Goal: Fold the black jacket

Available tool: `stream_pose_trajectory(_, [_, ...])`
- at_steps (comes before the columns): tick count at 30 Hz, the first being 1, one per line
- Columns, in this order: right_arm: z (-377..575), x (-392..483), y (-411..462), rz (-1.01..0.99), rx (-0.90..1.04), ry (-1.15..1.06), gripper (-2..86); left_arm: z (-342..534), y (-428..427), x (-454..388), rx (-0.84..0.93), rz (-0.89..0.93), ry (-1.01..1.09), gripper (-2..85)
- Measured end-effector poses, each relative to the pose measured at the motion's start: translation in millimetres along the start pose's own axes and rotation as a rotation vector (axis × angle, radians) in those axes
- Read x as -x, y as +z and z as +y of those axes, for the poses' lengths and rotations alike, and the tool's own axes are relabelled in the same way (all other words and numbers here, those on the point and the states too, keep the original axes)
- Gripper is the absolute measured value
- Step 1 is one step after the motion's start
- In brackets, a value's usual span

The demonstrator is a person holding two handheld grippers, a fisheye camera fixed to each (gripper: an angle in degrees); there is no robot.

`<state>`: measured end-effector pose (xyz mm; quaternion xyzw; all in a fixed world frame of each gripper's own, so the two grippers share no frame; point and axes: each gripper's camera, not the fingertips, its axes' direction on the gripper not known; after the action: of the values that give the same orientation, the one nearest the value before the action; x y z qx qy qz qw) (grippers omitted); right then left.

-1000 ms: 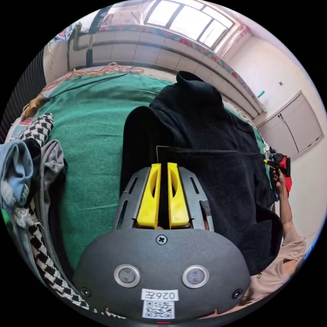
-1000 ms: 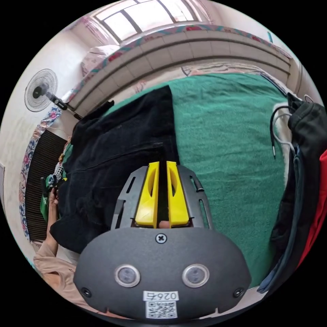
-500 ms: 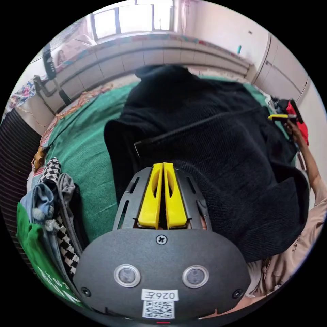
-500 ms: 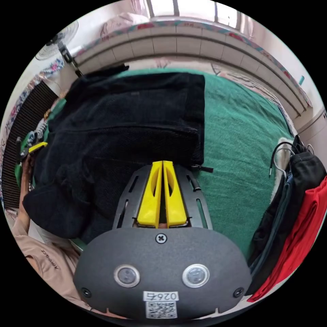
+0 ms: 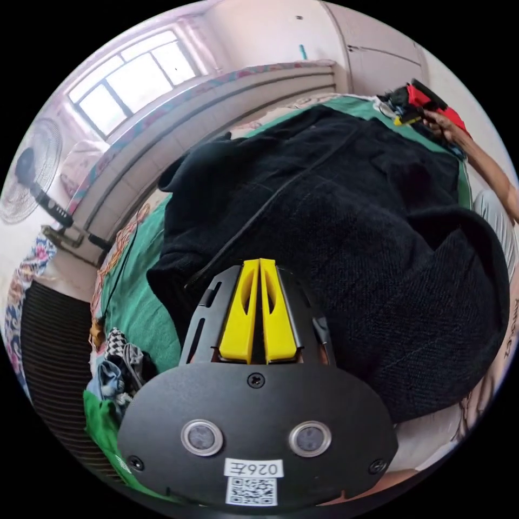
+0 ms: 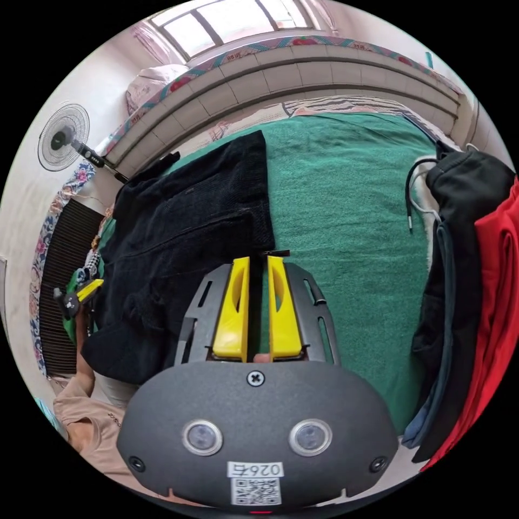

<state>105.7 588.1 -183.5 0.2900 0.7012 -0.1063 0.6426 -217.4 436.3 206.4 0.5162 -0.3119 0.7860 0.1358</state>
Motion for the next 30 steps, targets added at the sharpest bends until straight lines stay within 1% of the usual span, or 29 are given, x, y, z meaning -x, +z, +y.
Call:
stream_pose_trajectory(2, [-2,4,7,-0.008,-0.008,-0.018,4.4,-13,18,-16,0.080,-0.007,0.067,-0.9])
stream_pose_trajectory(4, [-6,13,19,0.009,-0.001,-0.047,5.4,-18,21,-22,0.078,-0.044,0.085,-0.9])
stream_pose_trajectory(6, [-13,27,44,0.049,0.055,-0.081,5.6,-22,18,-21,0.082,-0.045,0.079,-0.9])
stream_pose_trajectory(8, [-14,38,56,0.090,0.074,-0.111,1.3,-20,14,-13,0.057,-0.016,0.045,-0.9])
stream_pose_trajectory(10, [-14,49,54,0.156,0.076,-0.145,-0.6,-19,9,-7,0.045,0.011,0.023,-0.9])
stream_pose_trajectory(12, [-10,58,31,0.161,0.039,-0.167,-1.2,-19,-1,-5,-0.005,0.111,0.035,-0.8])
stream_pose_trajectory(13, [-8,57,24,0.155,0.023,-0.164,-1.2,-21,-7,-4,-0.033,0.152,0.036,-0.8])
stream_pose_trajectory(14, [-4,52,15,0.146,0.001,-0.147,-1.2,-24,-9,-4,-0.035,0.136,0.029,-0.7])
stream_pose_trajectory(16, [0,36,17,0.133,0.018,-0.101,-1.2,-27,-7,-6,-0.018,0.088,0.027,-0.7])
stream_pose_trajectory(19, [2,8,62,0.090,0.152,-0.044,-0.7,-26,0,-2,0.020,0.078,0.032,-0.7])
stream_pose_trajectory(21, [5,2,72,0.060,0.133,-0.025,1.0,-21,-4,9,0.022,0.051,-0.002,-0.7])
stream_pose_trajectory(22, [5,3,70,0.067,0.124,-0.023,1.4,-15,-9,18,0.025,-0.002,-0.039,-0.8])
stream_pose_trajectory(24, [13,11,64,0.154,0.073,-0.047,3.1,-1,-13,39,0.031,-0.062,-0.113,-0.7])
stream_pose_trajectory(25, [14,13,67,0.179,0.082,-0.056,3.4,9,-7,54,0.062,-0.076,-0.164,-0.7])
stream_pose_trajectory(27, [21,14,83,0.238,0.129,-0.057,4.1,26,10,76,0.125,-0.006,-0.221,-0.7])
stream_pose_trajectory(28, [24,13,82,0.237,0.120,-0.050,4.1,39,13,92,0.105,0.055,-0.276,-0.8])
stream_pose_trajectory(29, [30,15,75,0.237,0.075,-0.039,2.9,51,3,107,0.058,0.095,-0.340,-0.8])
stream_pose_trajectory(30, [40,22,58,0.257,-0.020,-0.046,1.6,57,-6,115,0.022,0.100,-0.369,-0.8])
